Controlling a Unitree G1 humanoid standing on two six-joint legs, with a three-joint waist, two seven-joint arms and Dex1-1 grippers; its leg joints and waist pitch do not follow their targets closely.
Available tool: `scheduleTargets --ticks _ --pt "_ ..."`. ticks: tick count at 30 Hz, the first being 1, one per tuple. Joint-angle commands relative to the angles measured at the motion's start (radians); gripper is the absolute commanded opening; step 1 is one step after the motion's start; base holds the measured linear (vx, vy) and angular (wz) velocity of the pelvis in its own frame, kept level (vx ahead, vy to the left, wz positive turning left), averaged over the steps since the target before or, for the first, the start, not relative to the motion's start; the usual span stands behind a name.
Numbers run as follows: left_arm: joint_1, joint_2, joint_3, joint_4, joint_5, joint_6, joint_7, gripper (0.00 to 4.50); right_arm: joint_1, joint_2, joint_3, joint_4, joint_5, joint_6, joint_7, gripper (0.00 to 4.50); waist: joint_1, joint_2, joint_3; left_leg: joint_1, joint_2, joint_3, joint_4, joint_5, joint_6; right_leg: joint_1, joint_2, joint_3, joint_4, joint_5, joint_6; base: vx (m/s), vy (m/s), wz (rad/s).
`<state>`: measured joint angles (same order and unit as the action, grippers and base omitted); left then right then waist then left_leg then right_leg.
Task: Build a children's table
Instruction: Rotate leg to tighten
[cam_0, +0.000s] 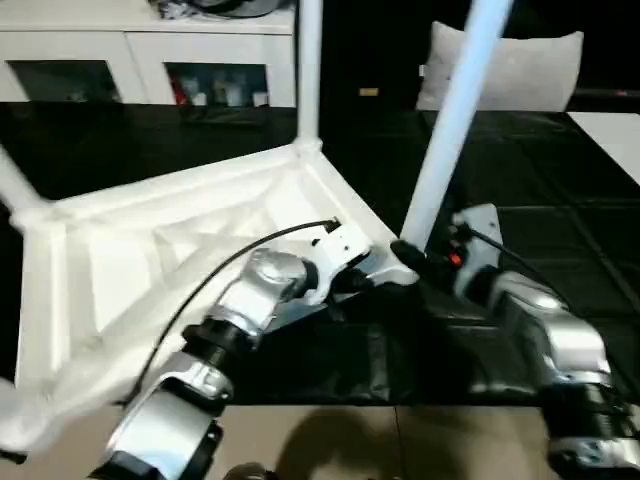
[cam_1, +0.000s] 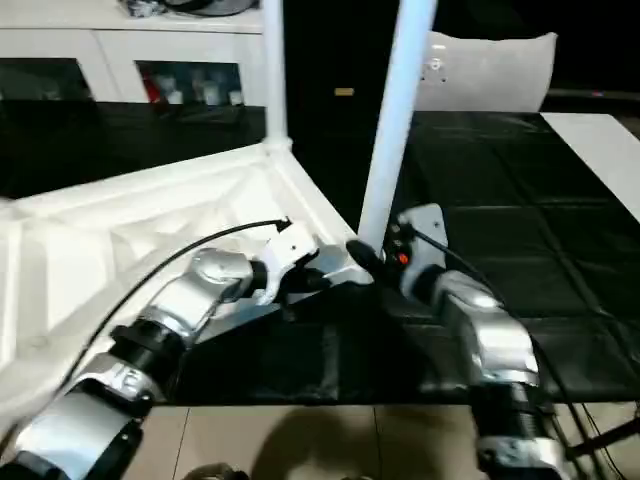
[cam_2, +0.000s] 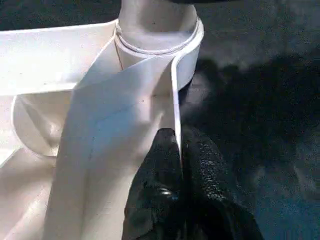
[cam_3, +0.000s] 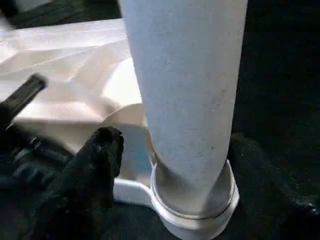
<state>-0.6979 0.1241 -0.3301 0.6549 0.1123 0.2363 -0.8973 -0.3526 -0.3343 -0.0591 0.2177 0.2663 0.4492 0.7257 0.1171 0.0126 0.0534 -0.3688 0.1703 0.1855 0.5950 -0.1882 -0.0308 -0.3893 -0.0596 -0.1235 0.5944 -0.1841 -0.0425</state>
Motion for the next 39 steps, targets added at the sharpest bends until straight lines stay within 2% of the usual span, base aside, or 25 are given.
scheduleTargets --ticks 1,4,7,9,13,16,18,20,23,24,25,30,31,39 --pt "-0.008 0.015 -0.021 -0.042 -0.001 -0.060 -0.062 0.00 0.004 -0.040 0.015 -0.032 0.017 -0.020 0.080 3.88 0.004 -0.009 -0.070 0.012 0.075 -0.033 -0.060 -0.114 0.085 0.058 -0.118 0.073 -0.085 -0.249 -0.111 0.000 0.000 0.00" --pt "-0.007 0.052 -0.040 -0.038 0.001 -0.086 -0.124 0.00 0.018 -0.117 0.026 -0.035 0.017 -0.030 0.190 4.17 0.010 -0.010 -0.070 0.012 0.074 -0.032 -0.058 -0.116 0.090 0.059 -0.117 0.073 -0.084 -0.241 -0.111 0.000 0.000 0.00" --pt "-0.006 0.095 -0.075 -0.034 -0.002 -0.153 -0.223 0.00 0.034 -0.204 0.068 -0.052 0.010 -0.051 0.311 4.42 0.021 -0.013 -0.069 0.013 0.076 -0.031 -0.057 -0.115 0.096 0.058 -0.119 0.074 -0.084 -0.252 -0.105 0.000 0.000 0.00" --pt "0.000 0.120 -0.097 -0.042 -0.007 -0.206 -0.295 0.00 0.038 -0.242 0.094 -0.049 -0.005 -0.085 0.364 4.42 0.026 -0.014 -0.069 0.013 0.076 -0.030 -0.056 -0.116 0.095 0.057 -0.120 0.073 -0.086 -0.263 -0.106 0.000 0.000 0.00" --pt "0.000 0.157 -0.134 -0.048 -0.001 -0.269 -0.389 0.00 0.046 -0.278 0.118 -0.056 0.029 -0.114 0.491 4.42 0.034 -0.014 -0.069 0.014 0.080 -0.031 -0.057 -0.129 0.096 0.054 -0.119 0.070 -0.087 -0.293 -0.101 0.000 0.000 0.00" --pt "-0.001 0.173 -0.151 -0.053 -0.008 -0.300 -0.446 0.00 0.047 -0.290 0.139 -0.055 0.043 -0.121 0.553 4.08 0.040 -0.017 -0.069 0.017 0.085 -0.032 -0.058 -0.134 0.093 0.052 -0.122 0.071 -0.084 -0.294 -0.111 0.000 0.000 0.00" --pt "0.000 0.178 -0.157 -0.059 -0.012 -0.308 -0.467 0.00 0.050 -0.293 0.151 -0.056 0.044 -0.121 0.573 4.05 0.043 -0.016 -0.069 0.017 0.086 -0.031 -0.057 -0.130 0.092 0.050 -0.123 0.072 -0.082 -0.287 -0.118 0.000 0.000 0.00" --pt "-0.001 0.187 -0.166 -0.070 -0.016 -0.326 -0.498 0.00 0.052 -0.291 0.176 -0.057 0.056 -0.111 0.605 3.74 0.047 -0.016 -0.069 0.016 0.085 -0.031 -0.058 -0.131 0.088 0.052 -0.125 0.072 -0.082 -0.294 -0.119 0.000 0.000 0.00" --pt "-0.002 0.192 -0.169 -0.074 -0.020 -0.336 -0.520 0.00 0.055 -0.290 0.191 -0.065 0.072 -0.089 0.635 3.56 0.048 -0.016 -0.069 0.015 0.083 -0.031 -0.057 -0.127 0.087 0.053 -0.124 0.072 -0.082 -0.292 -0.116 0.000 0.000 0.00" --pt "-0.002 0.192 -0.169 -0.074 -0.021 -0.337 -0.523 0.00 0.056 -0.290 0.192 -0.066 0.073 -0.087 0.639 3.56 0.049 -0.016 -0.070 0.014 0.083 -0.031 -0.057 -0.126 0.088 0.053 -0.124 0.072 -0.081 -0.291 -0.115 0.000 0.000 0.00" --pt "-0.002 0.193 -0.169 -0.073 -0.021 -0.341 -0.527 0.00 0.058 -0.290 0.195 -0.070 0.078 -0.079 0.649 3.34 0.049 -0.016 -0.070 0.013 0.082 -0.031 -0.056 -0.125 0.087 0.054 -0.124 0.071 -0.081 -0.292 -0.112 0.000 0.000 0.00" --pt "-0.005 0.201 -0.169 -0.067 -0.024 -0.352 -0.542 0.00 0.057 -0.294 0.203 -0.071 0.095 -0.054 0.672 3.11 0.049 -0.015 -0.070 0.015 0.083 -0.032 -0.057 -0.126 0.082 0.053 -0.122 0.070 -0.084 -0.303 -0.107 0.000 0.000 0.00" --pt "-0.005 0.202 -0.168 -0.067 -0.026 -0.351 -0.544 0.00 0.057 -0.294 0.203 -0.071 0.100 -0.050 0.673 2.86 0.049 -0.015 -0.070 0.014 0.083 -0.032 -0.057 -0.127 0.081 0.053 -0.122 0.070 -0.083 -0.302 -0.107 0.000 0.000 0.00" --pt "0.014 0.184 -0.136 -0.072 -0.051 -0.283 -0.518 0.00 0.076 -0.261 0.178 -0.118 0.161 0.027 0.650 2.35 0.050 -0.013 -0.071 0.015 0.085 -0.033 -0.057 -0.124 0.076 0.054 -0.123 0.071 -0.079 -0.278 -0.122 0.000 0.000 0.00"
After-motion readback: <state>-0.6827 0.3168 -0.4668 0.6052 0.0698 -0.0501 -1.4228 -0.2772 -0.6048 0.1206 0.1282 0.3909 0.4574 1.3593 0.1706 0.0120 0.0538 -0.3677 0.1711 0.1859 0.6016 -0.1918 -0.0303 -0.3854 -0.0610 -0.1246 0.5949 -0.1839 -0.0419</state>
